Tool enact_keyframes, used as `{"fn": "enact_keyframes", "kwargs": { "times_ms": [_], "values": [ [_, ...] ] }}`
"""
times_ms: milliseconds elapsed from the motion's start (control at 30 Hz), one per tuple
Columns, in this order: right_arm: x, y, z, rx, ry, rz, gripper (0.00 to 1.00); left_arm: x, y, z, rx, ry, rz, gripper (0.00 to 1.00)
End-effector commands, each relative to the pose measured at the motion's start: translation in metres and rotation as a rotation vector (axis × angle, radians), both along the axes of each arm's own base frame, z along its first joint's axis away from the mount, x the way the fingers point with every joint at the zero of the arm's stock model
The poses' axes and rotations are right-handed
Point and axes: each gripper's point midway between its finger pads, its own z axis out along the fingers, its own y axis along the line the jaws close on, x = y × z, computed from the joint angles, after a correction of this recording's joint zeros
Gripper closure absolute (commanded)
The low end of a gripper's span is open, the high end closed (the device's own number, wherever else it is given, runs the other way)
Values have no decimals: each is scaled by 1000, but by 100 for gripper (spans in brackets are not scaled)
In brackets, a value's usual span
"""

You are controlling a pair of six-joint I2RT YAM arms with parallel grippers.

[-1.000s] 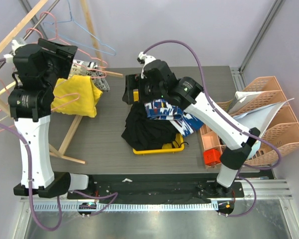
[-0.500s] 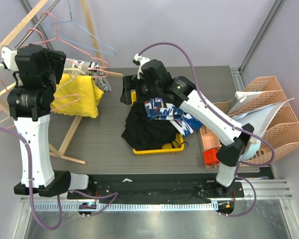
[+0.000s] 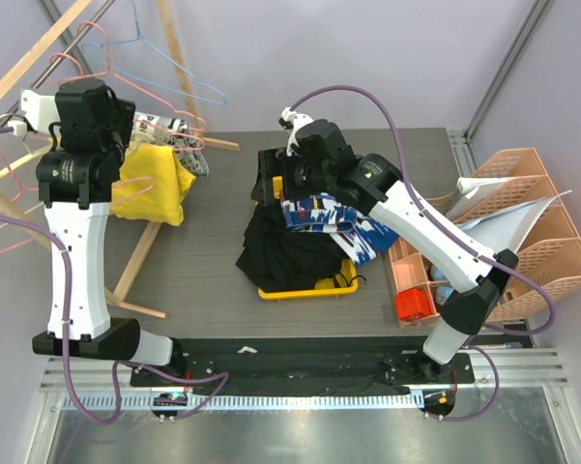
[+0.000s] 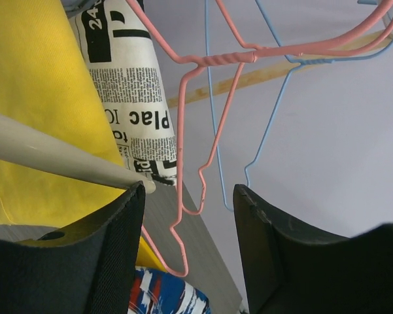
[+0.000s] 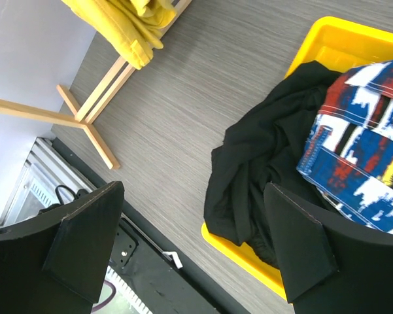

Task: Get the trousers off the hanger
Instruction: Grab a hanger with trousers on it with the left arm

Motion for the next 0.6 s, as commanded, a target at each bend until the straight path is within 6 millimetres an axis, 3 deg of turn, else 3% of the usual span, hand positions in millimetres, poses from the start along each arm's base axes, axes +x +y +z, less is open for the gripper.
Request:
{"fn": "enact_keyframes", "kwargs": {
  "times_ms": [0,233,567],
  "values": [
    [5,-13,26,40,-81,-22,6,8,-9,-1,-22,-38,-4,42],
    [9,-17,24,35,-84,-33,6,16,-12,1,-35,-56,2,44],
    [10,-25,24,25,-96,-43,6,40,-16,-21,-70,-61,13,53]
  ]
}}
